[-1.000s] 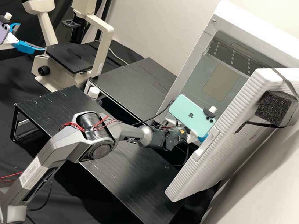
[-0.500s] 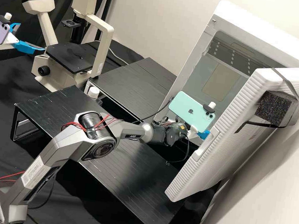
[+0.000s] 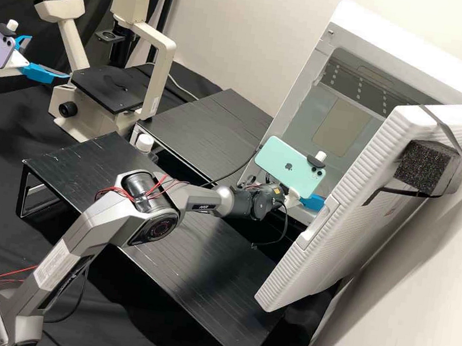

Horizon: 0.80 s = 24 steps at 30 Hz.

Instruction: Take out the petri dish and place it under the microscope.

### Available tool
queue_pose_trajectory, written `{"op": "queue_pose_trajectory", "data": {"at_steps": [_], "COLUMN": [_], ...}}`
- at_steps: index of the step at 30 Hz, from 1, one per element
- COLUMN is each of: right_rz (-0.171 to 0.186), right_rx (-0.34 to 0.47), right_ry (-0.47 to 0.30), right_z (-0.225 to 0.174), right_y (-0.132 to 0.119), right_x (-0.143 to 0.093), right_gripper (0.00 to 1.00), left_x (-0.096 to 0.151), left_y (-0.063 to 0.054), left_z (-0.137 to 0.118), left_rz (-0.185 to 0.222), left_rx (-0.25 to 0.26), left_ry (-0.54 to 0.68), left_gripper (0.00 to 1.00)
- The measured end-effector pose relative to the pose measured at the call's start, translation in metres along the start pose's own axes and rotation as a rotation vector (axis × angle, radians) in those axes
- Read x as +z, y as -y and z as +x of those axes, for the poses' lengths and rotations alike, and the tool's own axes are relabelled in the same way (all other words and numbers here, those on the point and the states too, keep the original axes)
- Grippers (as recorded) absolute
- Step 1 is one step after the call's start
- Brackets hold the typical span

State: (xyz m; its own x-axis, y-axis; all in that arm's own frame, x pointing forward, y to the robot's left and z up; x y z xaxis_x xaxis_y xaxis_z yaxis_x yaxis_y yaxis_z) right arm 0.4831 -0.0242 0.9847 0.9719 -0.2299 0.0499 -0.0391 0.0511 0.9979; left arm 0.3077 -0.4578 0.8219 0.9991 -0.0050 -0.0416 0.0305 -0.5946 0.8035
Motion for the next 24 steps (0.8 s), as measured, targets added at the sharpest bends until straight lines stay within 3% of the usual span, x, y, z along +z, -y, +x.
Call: {"op": "queue_pose_trajectory", "data": {"at_steps": [4,5,24], "right_rz": [-0.001,-0.001,0.018], "right_rx": [-0.003,-0.003,-0.016], "right_ry": [-0.004,-0.004,-0.011], "right_z": [0.0003,0.0003,0.0053], "right_y": [0.0015,0.0015,0.0091], "right_x": [-0.0018,-0.0018,0.0039], "right_gripper": [1.00,0.00,0.00], "left_x": [0.0000,0.0000,0.0000], "left_y": [0.0000,0.0000,0.0000], "left_z": [0.0000,0.0000,0.0000], "left_rz": [0.000,0.000,0.000], "left_rx": [0.000,0.000,0.000], "left_ry": [0.000,0.000,0.000], "left_gripper": [1.00,1.00,1.00]}}
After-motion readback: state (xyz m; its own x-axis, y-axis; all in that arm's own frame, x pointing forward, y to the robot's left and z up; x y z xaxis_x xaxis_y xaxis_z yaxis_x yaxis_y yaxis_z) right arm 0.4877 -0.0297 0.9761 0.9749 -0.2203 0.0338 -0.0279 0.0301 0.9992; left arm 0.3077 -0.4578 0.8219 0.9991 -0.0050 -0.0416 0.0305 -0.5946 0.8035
